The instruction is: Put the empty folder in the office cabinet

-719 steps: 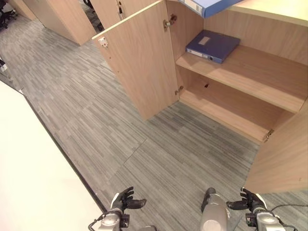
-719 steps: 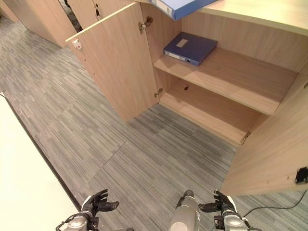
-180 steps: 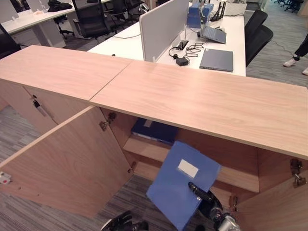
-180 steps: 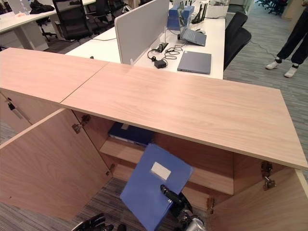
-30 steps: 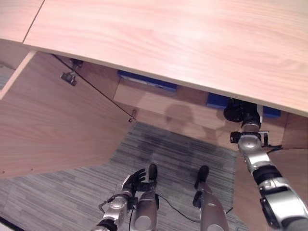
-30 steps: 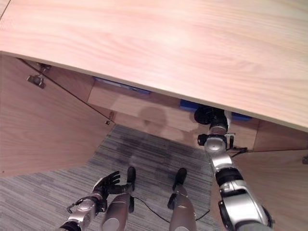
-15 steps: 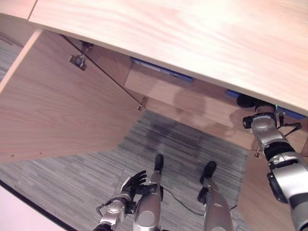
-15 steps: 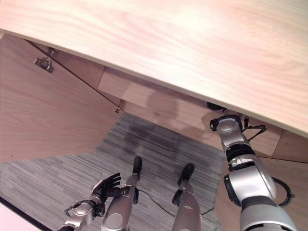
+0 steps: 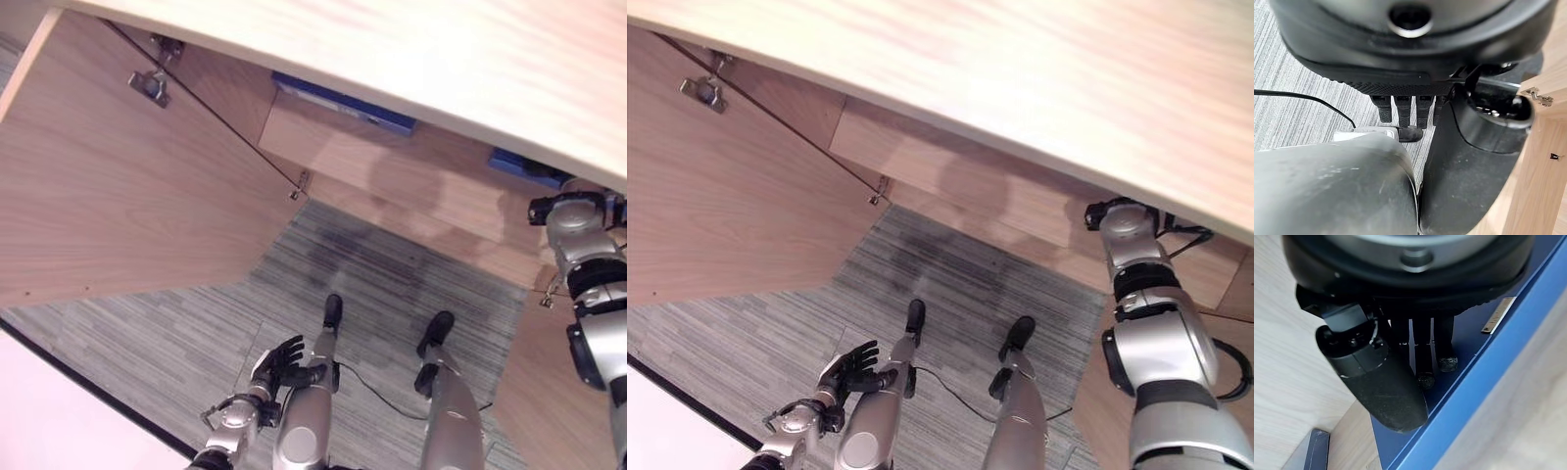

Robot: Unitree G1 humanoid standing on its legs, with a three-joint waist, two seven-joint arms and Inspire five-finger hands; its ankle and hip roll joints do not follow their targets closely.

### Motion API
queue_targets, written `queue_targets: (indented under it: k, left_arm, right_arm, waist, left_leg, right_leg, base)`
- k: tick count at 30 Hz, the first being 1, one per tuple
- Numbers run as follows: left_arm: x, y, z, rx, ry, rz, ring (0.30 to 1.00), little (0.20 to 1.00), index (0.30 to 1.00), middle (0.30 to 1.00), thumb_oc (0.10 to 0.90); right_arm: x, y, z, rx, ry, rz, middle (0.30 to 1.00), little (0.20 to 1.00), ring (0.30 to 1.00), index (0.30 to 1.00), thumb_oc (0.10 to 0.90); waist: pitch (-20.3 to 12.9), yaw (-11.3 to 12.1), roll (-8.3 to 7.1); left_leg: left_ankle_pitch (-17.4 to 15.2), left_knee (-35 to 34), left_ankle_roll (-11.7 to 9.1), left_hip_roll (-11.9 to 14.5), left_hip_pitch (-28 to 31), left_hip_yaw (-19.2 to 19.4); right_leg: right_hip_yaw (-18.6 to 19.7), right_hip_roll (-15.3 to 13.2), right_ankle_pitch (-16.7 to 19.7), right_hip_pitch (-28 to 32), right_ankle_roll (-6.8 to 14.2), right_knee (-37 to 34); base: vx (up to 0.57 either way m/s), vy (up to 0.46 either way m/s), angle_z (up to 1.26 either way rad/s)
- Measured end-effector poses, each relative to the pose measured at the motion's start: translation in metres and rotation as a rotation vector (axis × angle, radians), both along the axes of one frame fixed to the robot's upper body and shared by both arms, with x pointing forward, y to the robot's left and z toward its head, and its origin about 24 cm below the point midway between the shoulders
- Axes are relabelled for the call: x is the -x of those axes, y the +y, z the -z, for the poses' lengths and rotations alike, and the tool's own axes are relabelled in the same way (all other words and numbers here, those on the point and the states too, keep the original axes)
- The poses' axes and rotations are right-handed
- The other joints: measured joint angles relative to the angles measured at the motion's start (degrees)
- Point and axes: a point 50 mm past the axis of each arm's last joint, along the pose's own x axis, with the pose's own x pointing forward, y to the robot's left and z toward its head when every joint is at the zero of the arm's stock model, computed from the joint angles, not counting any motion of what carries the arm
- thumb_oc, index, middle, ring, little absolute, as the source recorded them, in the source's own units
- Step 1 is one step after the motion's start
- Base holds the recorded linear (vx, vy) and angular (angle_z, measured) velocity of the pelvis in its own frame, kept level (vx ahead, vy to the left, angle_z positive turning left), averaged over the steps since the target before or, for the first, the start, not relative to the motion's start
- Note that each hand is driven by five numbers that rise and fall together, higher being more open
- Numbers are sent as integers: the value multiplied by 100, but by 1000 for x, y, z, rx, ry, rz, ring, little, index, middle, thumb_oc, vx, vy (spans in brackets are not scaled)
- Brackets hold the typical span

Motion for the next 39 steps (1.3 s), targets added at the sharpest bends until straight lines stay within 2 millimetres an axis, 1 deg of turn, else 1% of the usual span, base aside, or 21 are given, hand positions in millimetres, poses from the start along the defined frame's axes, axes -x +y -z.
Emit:
queue_targets:
  k: [5,9,14,16,19,20,21,22,23,25,26,27,29,30,31,33,34,35,36,37,39]
  left_arm:
    - [-2,0,-3,-3,-15,12,900,900,900,900,800]
    - [-3,-2,-4,-2,-23,29,900,900,900,900,800]
    - [-4,-1,-4,-5,-15,24,900,900,900,900,800]
    - [-5,0,-3,-8,-4,19,900,900,900,900,800]
    - [-4,4,1,-10,41,-22,900,900,900,900,800]
    - [-4,7,3,-7,53,-44,900,900,900,900,800]
    - [-1,10,5,-11,69,-61,900,900,900,900,800]
    - [0,12,6,-11,77,-78,900,900,900,900,800]
    - [4,16,8,-18,87,-86,900,900,900,900,800]
    - [1,15,8,-1,95,-108,900,900,900,900,800]
    - [4,17,10,-8,113,-113,900,900,900,900,800]
    - [6,18,11,-6,118,-119,900,900,900,900,800]
    - [10,20,14,-16,139,-125,900,900,900,900,800]
    - [12,21,15,-25,144,-123,900,900,900,900,800]
    - [20,25,20,-35,183,-136,900,900,900,900,800]
    - [35,30,27,-48,232,-154,900,900,900,900,800]
    - [50,34,34,-49,272,-177,900,900,900,900,800]
    - [54,34,35,-51,284,-180,900,900,900,900,800]
    - [62,35,39,-51,311,-187,900,900,900,900,800]
    - [78,36,45,-56,365,-196,900,900,900,900,800]
    - [84,37,47,-64,381,-194,900,900,900,900,800]
  right_arm:
    - [0,-6,-16,21,-16,22,300,300,300,300,400]
    - [5,-16,-22,-2,-25,50,300,300,300,300,400]
    - [4,-15,-20,-68,-47,46,300,300,300,300,400]
    - [2,-9,-13,-126,-61,25,300,300,300,300,400]
    - [5,13,17,-185,-88,-66,300,300,300,300,400]
    - [8,29,34,-213,-85,-131,359,359,359,359,439]
    - [12,50,57,-256,-65,-196,867,867,867,867,778]
    - [16,63,73,-298,-53,-236,900,900,900,900,800]
    - [21,84,100,-331,13,-290,900,900,900,900,800]
    - [39,103,128,-403,47,-336,900,900,900,900,800]
    - [49,113,148,-428,104,-372,900,900,900,900,800]
    - [58,120,164,-439,163,-394,900,900,900,900,800]
    - [71,121,179,-438,211,-409,900,900,900,900,800]
    - [74,120,184,-440,228,-414,900,900,900,900,800]
    - [85,120,194,-427,267,-433,900,900,900,900,800]
    - [102,122,208,-435,317,-456,900,900,900,900,800]
    - [108,124,212,-430,333,-476,900,900,900,900,800]
    - [112,123,217,-429,353,-479,900,900,900,900,800]
    - [121,121,225,-442,386,-475,900,900,900,900,800]
    - [134,119,238,-452,440,-468,900,900,900,900,800]
    - [142,120,247,-457,485,-475,900,900,900,900,800]
  waist:
    - [1,3,3]
    - [-3,44,10]
    - [-3,14,10]
    - [-4,-7,6]
    - [2,-57,-39]
    - [3,-131,-81]
    - [-16,-195,-167]
    - [-21,-205,-235]
    - [-171,-287,-412]
    - [-264,-361,-584]
    - [-346,-391,-721]
    - [-454,-498,-856]
    - [-536,-520,-979]
    - [-562,-554,-1021]
    - [-699,-660,-1084]
    - [-966,-727,-1175]
    - [-1053,-767,-1171]
    - [-1149,-812,-1193]
    - [-1313,-857,-1205]
    - [-1513,-929,-1201]
    - [-1666,-960,-1236]
  left_leg:
    - [35,20,-5,-47,-147,-63]
    - [84,-39,6,-69,-146,-73]
    - [89,-49,21,-64,-57,-78]
    - [82,-81,25,-50,73,-72]
    - [22,-158,26,19,475,-52]
    - [-18,-183,21,51,664,-33]
    - [-69,-219,15,90,887,17]
    - [-93,-257,13,113,1057,81]
    - [-159,-241,1,132,1132,121]
    - [-191,-261,6,130,1310,185]
    - [-238,-264,29,124,1450,224]
    - [-274,-292,33,110,1567,262]
    - [-290,-350,56,88,1787,357]
    - [-316,-350,65,73,1875,396]
    - [-396,-351,76,16,2037,428]
    - [-463,-352,91,-9,2233,581]
    - [-517,-357,120,11,2431,654]
    - [-570,-359,110,-9,2497,700]
    - [-614,-362,125,-54,2593,730]
    - [-659,-363,148,-64,2725,747]
    - [-706,-372,154,-78,2832,831]
  right_leg:
    - [-1,-83,-80,-220,-12,215]
    - [-11,-106,-80,-230,-12,222]
    - [-36,-76,-6,-92,-74,117]
    - [-40,-56,15,45,-78,52]
    - [-69,59,100,513,-63,-220]
    - [-71,126,137,756,-64,-376]
    - [-57,183,168,1001,-55,-528]
    - [-39,227,205,1182,-51,-655]
    - [0,256,226,1270,-24,-761]
    - [20,318,328,1537,-18,-1008]
    - [40,329,375,1710,1,-1138]
    - [91,331,403,1817,15,-1239]
    - [108,317,448,2019,39,-1347]
    - [151,317,464,2098,58,-1385]
    - [223,335,494,2277,84,-1502]
    - [328,307,527,2404,118,-1577]
    - [378,306,522,2581,131,-1610]
    - [407,304,508,2628,149,-1642]
    - [415,304,510,2737,154,-1716]
    - [414,299,512,2885,176,-1734]
    - [468,286,504,2927,192,-1731]
  base:
    - [3,8,5]
    - [11,21,4]
    - [8,16,-1]
    - [29,37,-5]
    - [80,68,-8]
    - [107,86,-15]
    - [79,65,-20]
    - [98,104,-27]
    - [106,109,-21]
    - [115,131,-13]
    - [85,133,-17]
    - [91,133,-16]
    - [63,123,-15]
    - [55,95,-20]
    - [59,142,-19]
    - [54,163,-33]
    - [55,106,-36]
    - [55,105,-23]
    - [8,84,-13]
    - [-18,51,-8]
    - [-38,41,-17]
